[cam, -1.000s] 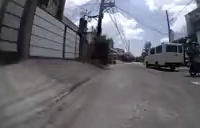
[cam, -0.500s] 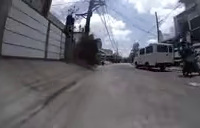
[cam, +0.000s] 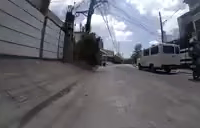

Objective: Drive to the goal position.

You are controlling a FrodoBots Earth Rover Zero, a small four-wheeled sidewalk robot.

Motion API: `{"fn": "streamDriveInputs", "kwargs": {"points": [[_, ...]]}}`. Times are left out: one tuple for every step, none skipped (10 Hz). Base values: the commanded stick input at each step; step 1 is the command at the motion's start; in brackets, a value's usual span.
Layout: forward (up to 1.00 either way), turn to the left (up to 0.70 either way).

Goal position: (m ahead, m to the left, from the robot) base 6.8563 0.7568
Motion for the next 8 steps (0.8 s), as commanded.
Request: {"fn": "streamDriveInputs", "kwargs": {"points": [[1.0,-0.09],[1.0,-0.02],[1.0,-0.02],[1.0,-0.02],[1.0,-0.02],[1.0,-0.02],[1.0,-0.03],[1.0,-0.03]]}}
